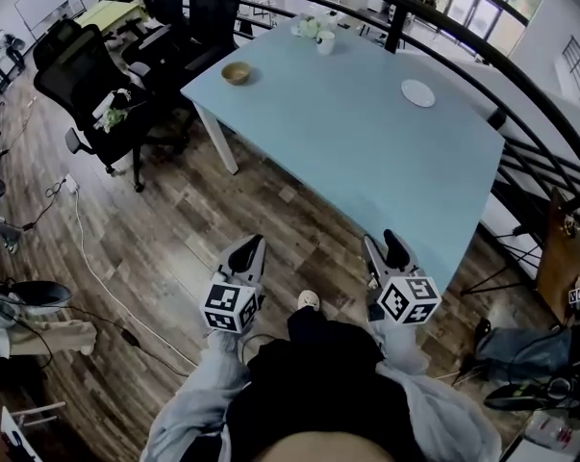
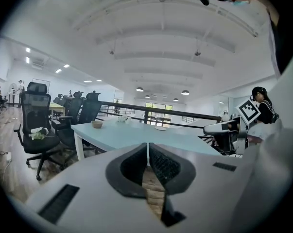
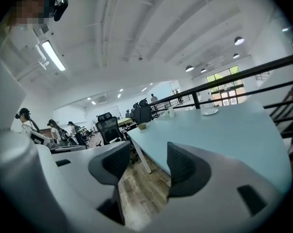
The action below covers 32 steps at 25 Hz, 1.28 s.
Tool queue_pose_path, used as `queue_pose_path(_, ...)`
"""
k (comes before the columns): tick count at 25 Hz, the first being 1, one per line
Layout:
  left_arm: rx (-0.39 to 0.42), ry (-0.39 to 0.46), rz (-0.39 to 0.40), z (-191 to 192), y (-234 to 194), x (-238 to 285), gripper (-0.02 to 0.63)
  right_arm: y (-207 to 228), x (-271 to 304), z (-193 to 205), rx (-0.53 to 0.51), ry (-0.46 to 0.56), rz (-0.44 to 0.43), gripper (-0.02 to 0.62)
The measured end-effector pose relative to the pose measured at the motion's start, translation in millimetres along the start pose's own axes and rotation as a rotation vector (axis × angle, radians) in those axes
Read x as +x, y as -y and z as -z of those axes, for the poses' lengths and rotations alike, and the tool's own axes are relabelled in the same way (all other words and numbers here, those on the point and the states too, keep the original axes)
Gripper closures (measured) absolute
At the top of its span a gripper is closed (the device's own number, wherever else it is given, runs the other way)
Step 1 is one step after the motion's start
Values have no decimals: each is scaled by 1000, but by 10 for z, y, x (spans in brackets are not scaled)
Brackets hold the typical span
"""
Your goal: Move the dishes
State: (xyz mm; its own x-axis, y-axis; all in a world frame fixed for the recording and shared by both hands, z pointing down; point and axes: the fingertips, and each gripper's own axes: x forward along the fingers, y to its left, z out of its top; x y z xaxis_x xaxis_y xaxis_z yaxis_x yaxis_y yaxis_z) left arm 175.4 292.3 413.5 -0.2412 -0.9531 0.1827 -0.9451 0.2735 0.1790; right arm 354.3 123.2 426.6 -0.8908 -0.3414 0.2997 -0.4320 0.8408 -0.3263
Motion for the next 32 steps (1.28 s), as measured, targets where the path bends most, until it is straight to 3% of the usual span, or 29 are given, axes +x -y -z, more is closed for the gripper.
queue_pose_path(11, 17, 5, -44, -16, -188, 491, 581, 228, 605, -115, -8, -14, -50, 368)
queue_pose_path(19, -5, -25, -32, 38, -266, 686, 581, 269, 774, -71, 16, -36, -44, 367)
queue_pose_path(26, 7, -35, 32, -42, -487, 1220, 580, 451, 1188, -201, 25, -36, 5, 365)
queue_pose_path(32, 7, -33, 97, -304, -1045, 1920, 580, 514, 1899, -475, 34, -17, 61, 364)
